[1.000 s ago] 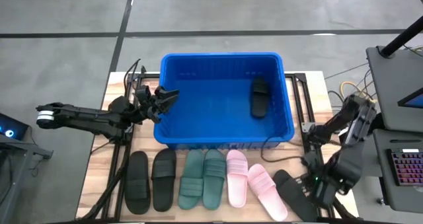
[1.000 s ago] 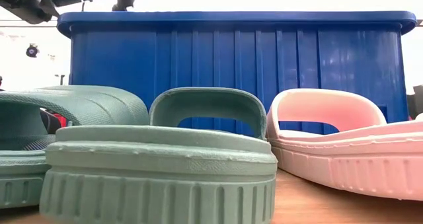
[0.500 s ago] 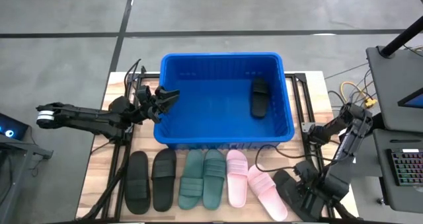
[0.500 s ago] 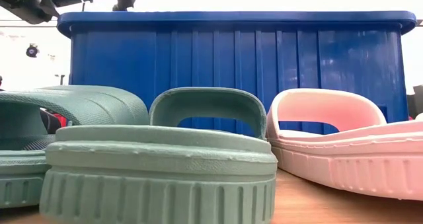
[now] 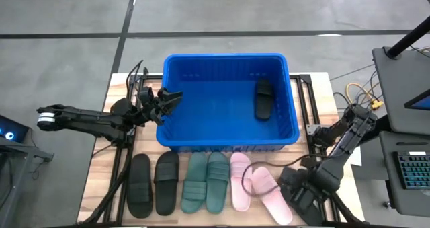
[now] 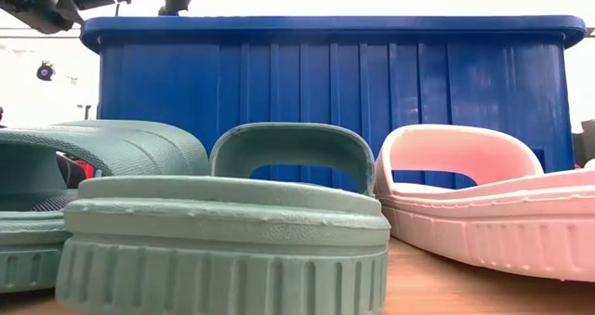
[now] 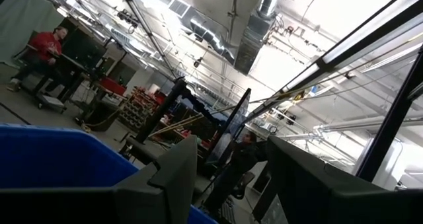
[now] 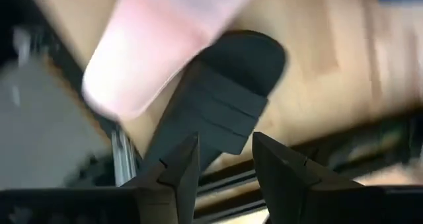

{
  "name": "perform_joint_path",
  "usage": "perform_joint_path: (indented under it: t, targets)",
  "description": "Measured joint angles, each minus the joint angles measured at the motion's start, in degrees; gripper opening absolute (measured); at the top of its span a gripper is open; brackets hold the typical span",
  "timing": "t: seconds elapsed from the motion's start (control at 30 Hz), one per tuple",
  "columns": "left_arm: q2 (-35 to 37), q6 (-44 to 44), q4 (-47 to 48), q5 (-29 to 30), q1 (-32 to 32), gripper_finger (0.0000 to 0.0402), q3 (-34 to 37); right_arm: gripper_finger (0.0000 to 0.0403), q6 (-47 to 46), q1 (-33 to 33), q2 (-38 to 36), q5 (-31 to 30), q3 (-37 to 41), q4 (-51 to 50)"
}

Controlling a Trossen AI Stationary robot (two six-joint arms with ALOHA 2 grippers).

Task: Pick and place slides into bin
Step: Put the black slipper into the blue bin

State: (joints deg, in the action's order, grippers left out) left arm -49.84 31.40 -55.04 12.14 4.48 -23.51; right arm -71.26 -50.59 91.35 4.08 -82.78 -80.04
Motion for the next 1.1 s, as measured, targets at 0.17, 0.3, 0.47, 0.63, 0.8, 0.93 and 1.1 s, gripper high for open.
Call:
perform_joint_path:
  t: [0.17,0.3,0.47,0.63,0.8,0.93,1.1]
  targets:
    - [0.0,1.4,0.0,0.1,0.0,0.0169,0.0,0.0132,24.4,-0.2,0.0,3.8,0.0,3.5]
    - [0.0,1.4,0.0,0.1,0.0,0.0169,0.0,0.0132,34.3,-0.3,0.0,3.6,0.0,3.6]
    - [0.0,1.3,0.0,0.1,0.0,0.0169,0.0,0.0132,34.7,-0.2,0.3,-0.9,0.5,3.9]
    - [0.0,1.3,0.3,0.1,0.0,0.0169,0.0,0.0132,33.7,-2.7,0.7,-1.7,1.9,5.6]
    - [0.0,1.3,0.5,0.1,0.0,0.0169,0.0,0.0132,28.0,-6.1,0.7,-1.6,2.8,7.2]
    - [0.0,1.3,0.6,0.1,0.0,0.0169,0.1,0.0132,26.9,-9.2,0.8,-2.6,3.3,11.2]
    - [-0.4,1.2,0.7,0.1,0.0,0.0169,0.2,0.0132,27.5,-13.0,3.8,-7.2,4.1,13.1]
